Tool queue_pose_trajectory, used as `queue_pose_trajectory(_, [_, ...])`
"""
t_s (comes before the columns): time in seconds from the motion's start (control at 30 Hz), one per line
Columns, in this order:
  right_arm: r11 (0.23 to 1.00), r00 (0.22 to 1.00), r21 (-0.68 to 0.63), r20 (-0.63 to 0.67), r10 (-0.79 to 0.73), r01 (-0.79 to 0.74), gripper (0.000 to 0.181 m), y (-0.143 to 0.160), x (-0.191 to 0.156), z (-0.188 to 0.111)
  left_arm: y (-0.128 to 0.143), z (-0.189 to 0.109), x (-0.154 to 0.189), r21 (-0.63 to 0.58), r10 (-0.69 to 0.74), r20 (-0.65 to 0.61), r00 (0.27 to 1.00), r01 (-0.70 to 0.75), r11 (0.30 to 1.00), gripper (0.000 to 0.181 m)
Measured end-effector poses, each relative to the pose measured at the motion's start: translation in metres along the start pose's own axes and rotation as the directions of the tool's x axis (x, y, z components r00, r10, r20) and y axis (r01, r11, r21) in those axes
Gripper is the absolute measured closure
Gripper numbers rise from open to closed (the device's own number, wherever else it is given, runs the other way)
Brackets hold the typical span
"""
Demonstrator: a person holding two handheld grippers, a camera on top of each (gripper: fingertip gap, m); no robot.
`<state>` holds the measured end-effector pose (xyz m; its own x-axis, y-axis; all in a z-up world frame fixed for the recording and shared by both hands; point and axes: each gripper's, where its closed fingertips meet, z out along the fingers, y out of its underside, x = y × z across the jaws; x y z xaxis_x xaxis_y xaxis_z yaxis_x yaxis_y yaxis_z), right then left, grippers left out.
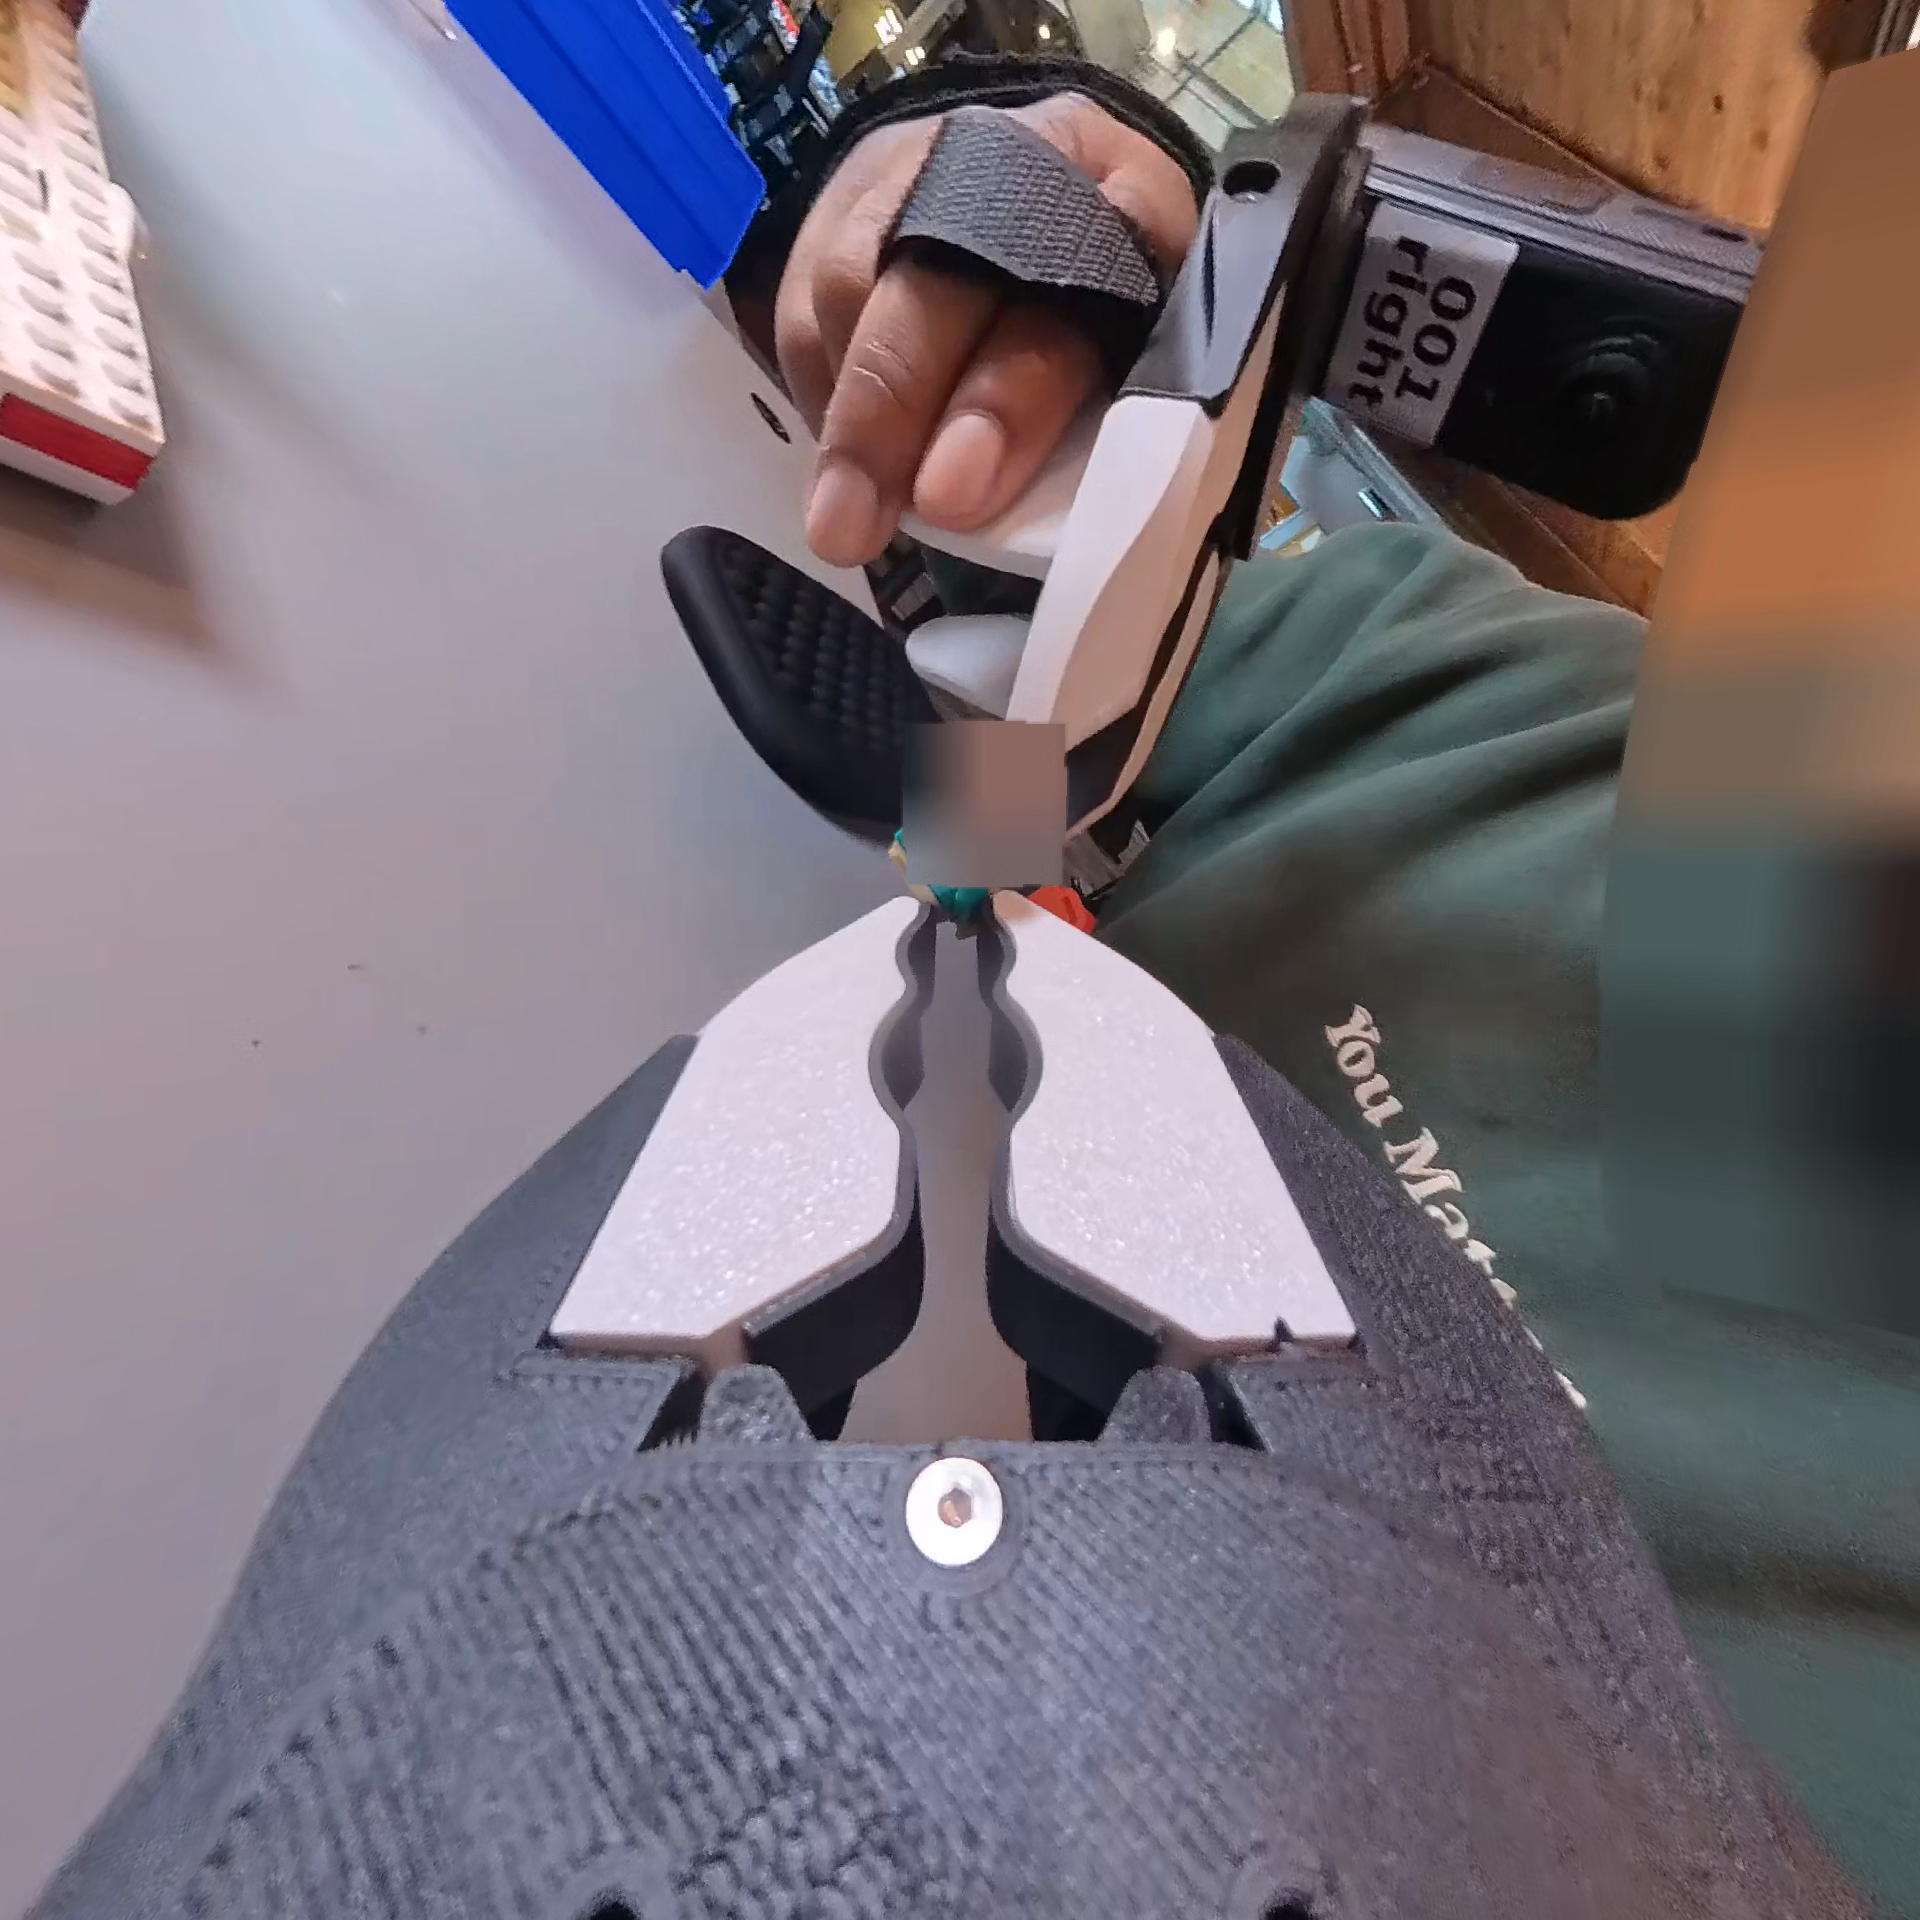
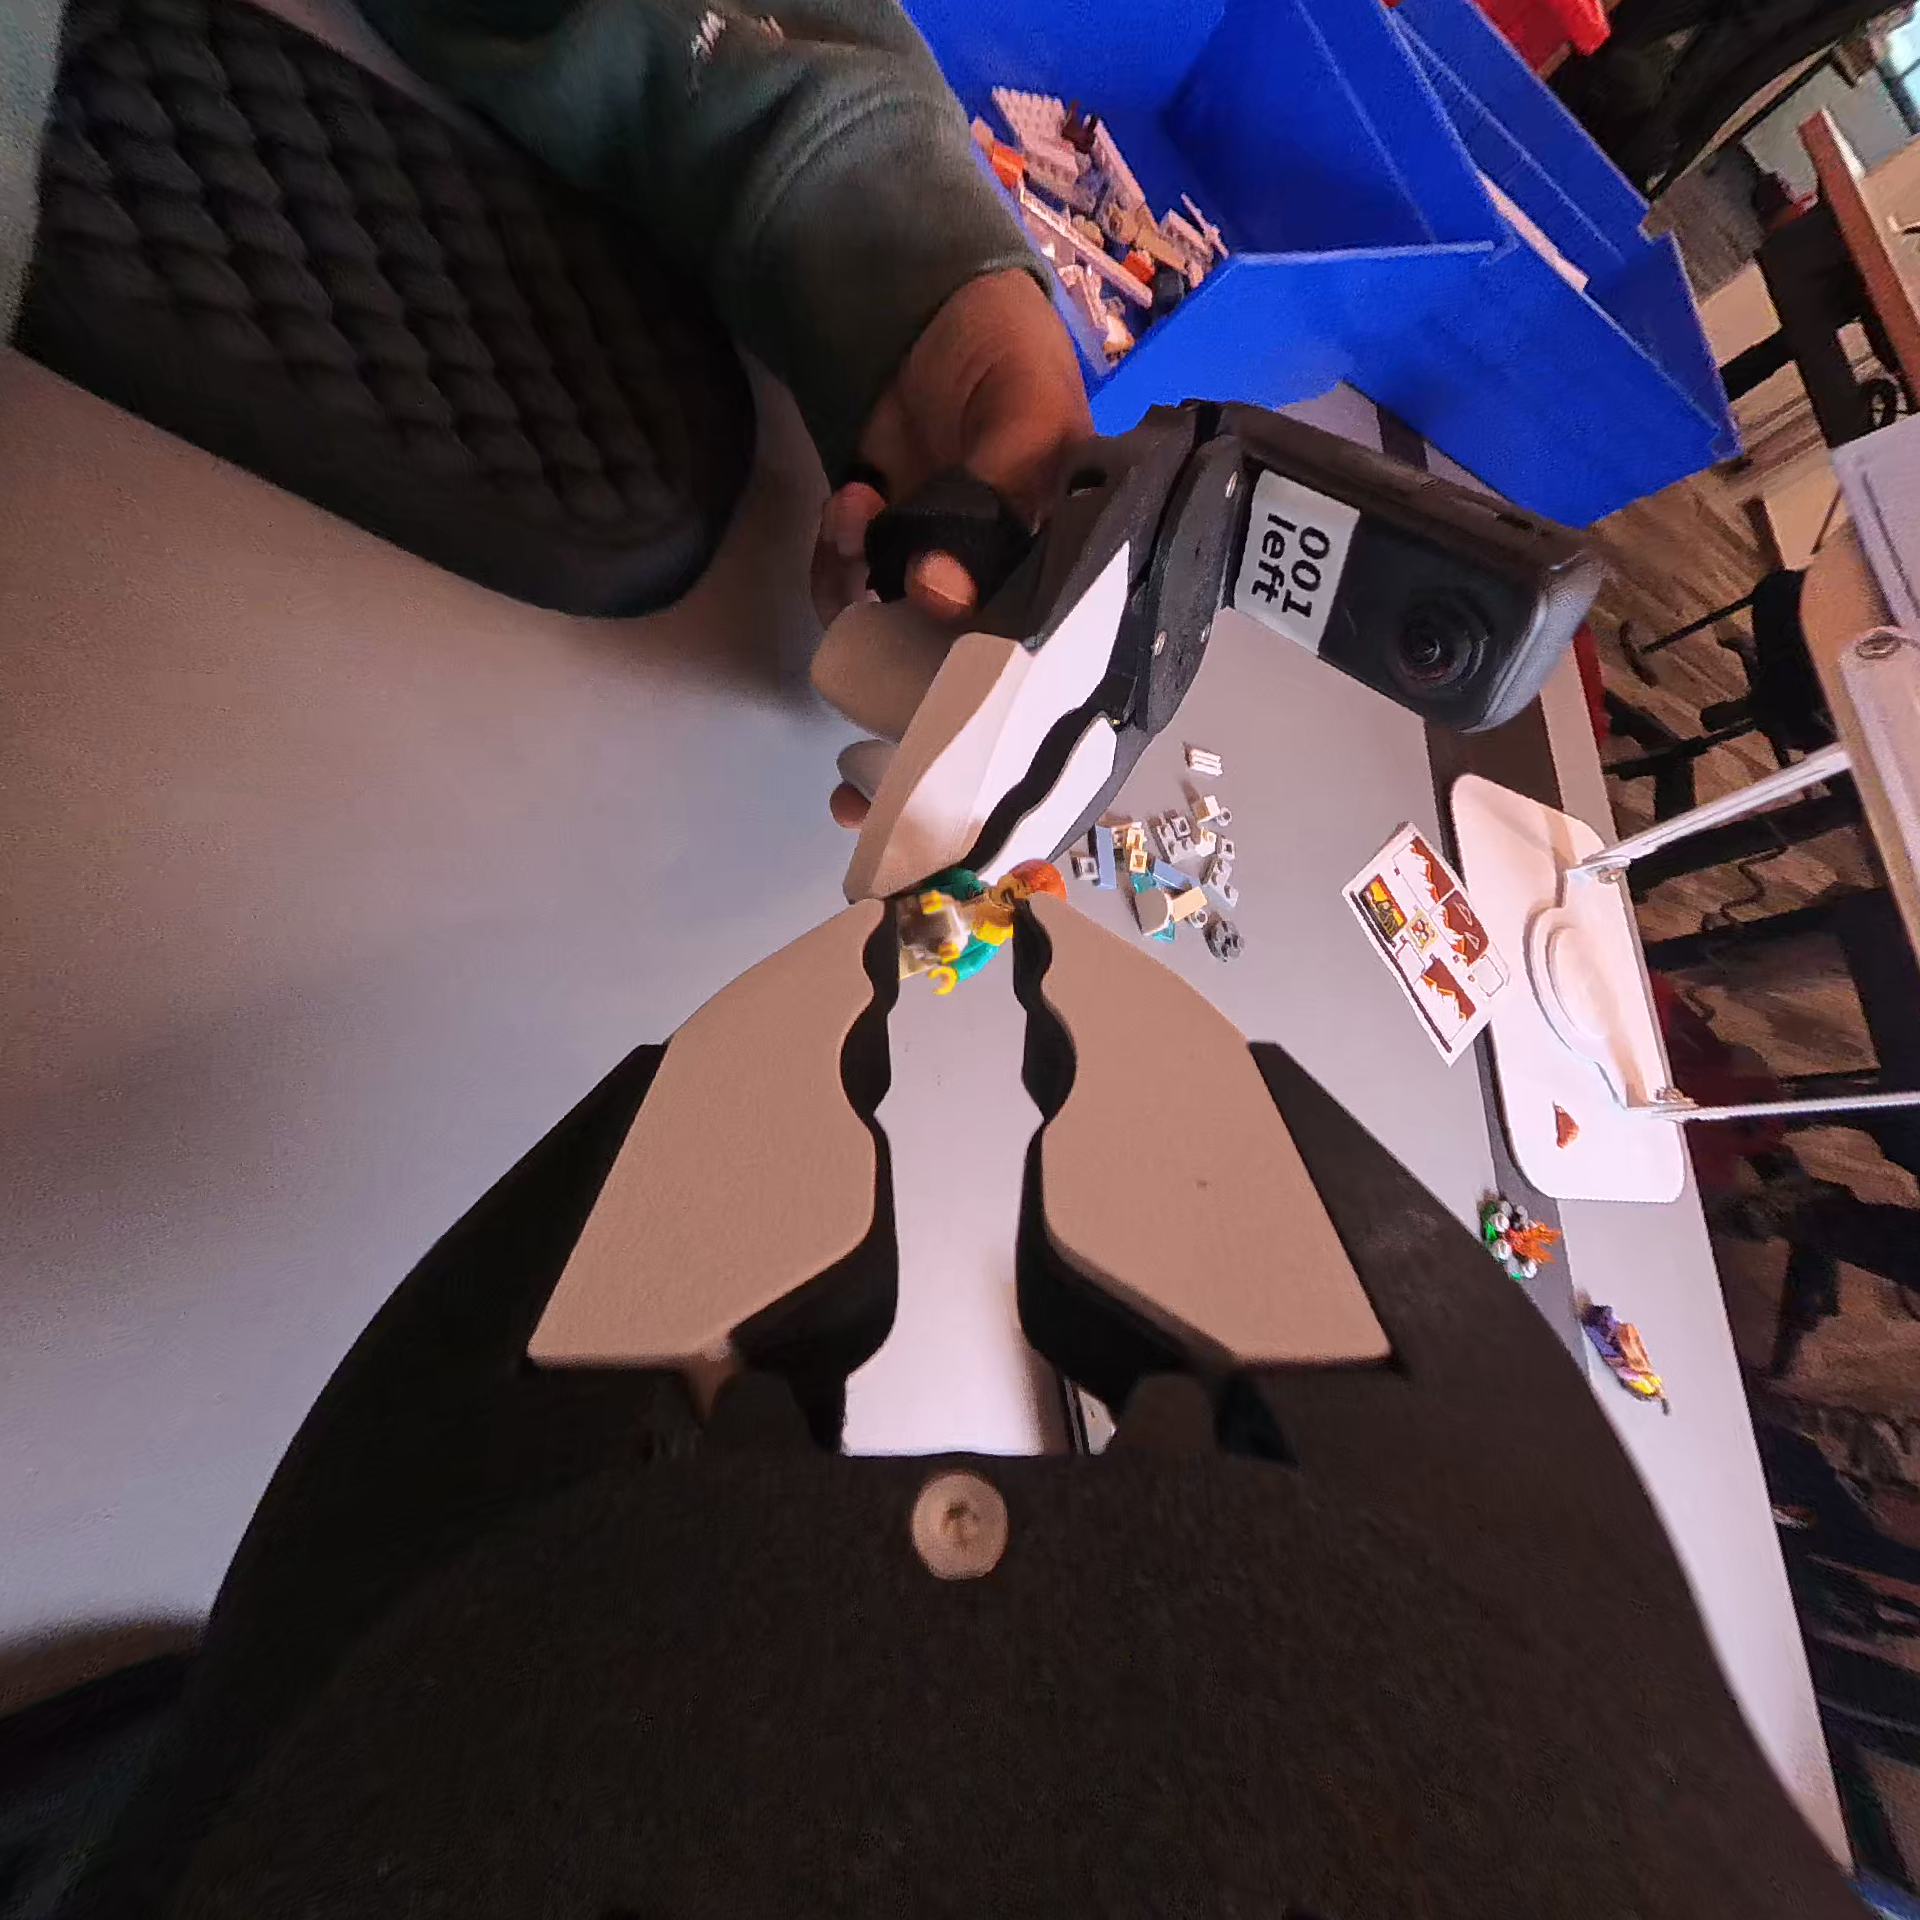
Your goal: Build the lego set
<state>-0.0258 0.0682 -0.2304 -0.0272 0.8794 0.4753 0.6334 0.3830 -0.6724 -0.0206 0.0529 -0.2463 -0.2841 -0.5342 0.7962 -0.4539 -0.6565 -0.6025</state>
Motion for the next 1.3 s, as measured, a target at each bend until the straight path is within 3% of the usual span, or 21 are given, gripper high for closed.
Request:
queue_pose_trajectory(0.23, [0.998, 1.0, 0.048, 0.0, -0.029, 0.029, 0.161, -0.013, -0.003, -0.006, 0.0, 0.004, 0.017, 0.001, 0.012, -0.093, 0.996, -0.012, 1.0, 0.174])
queue_pose_trajectory(0.73, [0.982, 0.982, 0.02, -0.003, -0.187, 0.187, 0.162, -0.018, -0.016, -0.008, 0.011, 0.012, 0.023, -0.05, -0.05, -0.153, 0.987, 0.043, 0.998, 0.174])
queue_pose_trajectory(0.77, [0.981, 0.981, 0.021, 0.004, -0.193, 0.193, 0.181, -0.018, -0.018, -0.008, 0.012, 0.013, 0.024, -0.053, -0.051, -0.159, 0.986, 0.043, 0.998, 0.176])
queue_pose_trajectory(0.8, [0.98, 0.98, 0.016, 0.016, -0.198, 0.198, 0.181, -0.017, -0.021, -0.007, 0.006, 0.012, 0.031, -0.018, -0.061, -0.204, 0.977, 0.059, 0.998, 0.178])
queue_pose_trajectory(1.07, [0.989, 0.991, 0.07, 0.005, -0.131, 0.13, 0.181, -0.022, -0.025, -0.007, 0.015, 0.014, 0.021, -0.084, 0.056, -0.067, 0.996, -0.062, 0.995, 0.178])
queue_pose_trajectory(1.3, [0.992, 0.995, 0.077, -0.003, -0.105, 0.104, 0.181, -0.017, -0.026, -0.003, 0.013, 0.013, 0.017, -0.073, 0.06, -0.053, 0.997, -0.064, 0.995, 0.178])
